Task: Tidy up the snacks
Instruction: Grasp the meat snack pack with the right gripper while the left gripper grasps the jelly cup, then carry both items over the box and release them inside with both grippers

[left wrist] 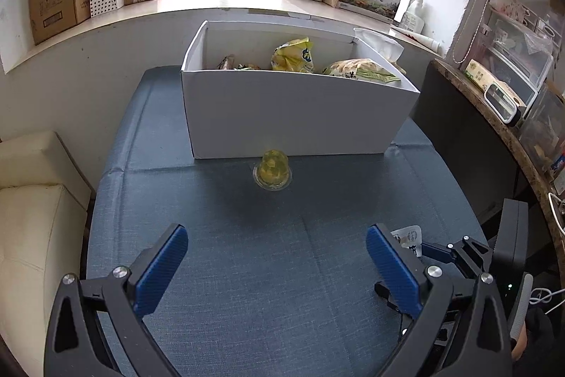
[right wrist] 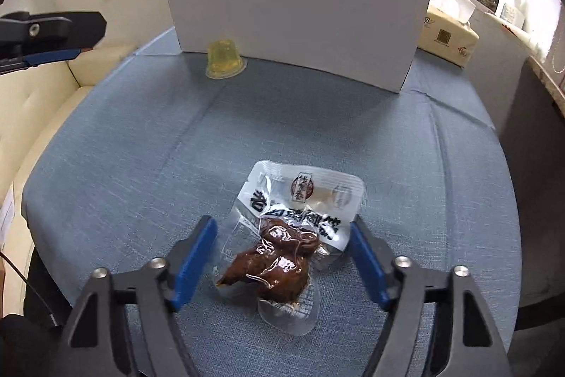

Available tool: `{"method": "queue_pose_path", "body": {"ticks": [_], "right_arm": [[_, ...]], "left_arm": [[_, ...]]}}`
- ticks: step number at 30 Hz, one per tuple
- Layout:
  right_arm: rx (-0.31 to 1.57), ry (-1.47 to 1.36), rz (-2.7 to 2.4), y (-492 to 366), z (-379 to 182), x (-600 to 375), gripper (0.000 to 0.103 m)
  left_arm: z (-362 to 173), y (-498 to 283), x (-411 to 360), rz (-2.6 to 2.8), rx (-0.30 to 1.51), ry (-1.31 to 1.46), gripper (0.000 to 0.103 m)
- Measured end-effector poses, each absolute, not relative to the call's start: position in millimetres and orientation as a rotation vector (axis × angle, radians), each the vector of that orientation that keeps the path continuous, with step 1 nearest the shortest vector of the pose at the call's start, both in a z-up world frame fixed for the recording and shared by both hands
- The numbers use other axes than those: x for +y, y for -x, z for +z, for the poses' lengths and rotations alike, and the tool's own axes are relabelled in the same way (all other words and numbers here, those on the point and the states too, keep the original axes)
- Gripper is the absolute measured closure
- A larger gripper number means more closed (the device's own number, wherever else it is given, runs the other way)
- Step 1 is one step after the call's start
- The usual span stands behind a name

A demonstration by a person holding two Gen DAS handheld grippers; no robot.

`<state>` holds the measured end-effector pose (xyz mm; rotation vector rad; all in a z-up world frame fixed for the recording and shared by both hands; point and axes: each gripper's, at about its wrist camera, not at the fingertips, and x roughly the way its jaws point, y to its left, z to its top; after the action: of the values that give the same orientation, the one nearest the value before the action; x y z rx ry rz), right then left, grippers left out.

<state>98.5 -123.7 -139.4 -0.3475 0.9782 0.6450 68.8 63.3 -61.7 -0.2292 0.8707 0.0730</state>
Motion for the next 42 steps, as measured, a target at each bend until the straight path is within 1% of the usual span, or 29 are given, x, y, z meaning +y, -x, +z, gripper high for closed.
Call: {"method": "queue_pose_path", "body": {"ticks": [5,6,14,19,25,30,31,32,33,34,42], "right_arm": [[0.975,0.280,0.689,-99.6,-133.6,-137.4,0.031],[0.970,0.272,0.695,-99.4,-131.7,-139.2,0.038],[0.944,0.289,0.731,-94.1,-127.2,-140.6,0.039],[0.880,0.295,0.740,-92.1,-104.0,-145.3,0.039],[0.848,0.246,0.710,-94.6,-83.4,-164.1,0.039],[0.847,0.215,0.684,-96.7,-80.4,-175.2,0.039],[0.852,0.209,0.678,-98.2,-81.1,-176.6,0.039],[0.855,0.203,0.677,-99.1,-81.5,-178.2,0.039],[0.857,0.198,0.675,-99.7,-81.3,-180.3,0.039],[0.859,0.195,0.673,-99.8,-81.0,-183.1,0.039],[0.875,0.177,0.666,-101.0,-85.9,-188.1,0.039]], "left_arm": [[-65.8,-70.3,66.1,0.072,0.880,0.238,0.000],[-67.1,-71.4,66.4,0.075,0.884,0.237,0.000],[-79.3,-78.0,65.5,0.078,0.910,0.236,0.000],[-85.8,-87.1,64.2,0.072,0.912,0.220,0.000],[-110.4,-135.2,60.1,0.119,0.948,0.171,0.000],[-129.8,-174.7,56.2,0.163,0.955,0.144,0.000],[-132.3,-179.9,54.7,0.183,0.958,0.125,0.007],[-133.9,-183.7,52.8,0.193,0.958,0.106,0.028],[-136.0,-187.4,50.9,0.189,0.970,0.094,0.041],[-140.4,-191.3,50.2,0.182,0.996,0.091,0.061],[-128.7,-178.9,48.9,0.156,0.970,0.104,0.062]]}}
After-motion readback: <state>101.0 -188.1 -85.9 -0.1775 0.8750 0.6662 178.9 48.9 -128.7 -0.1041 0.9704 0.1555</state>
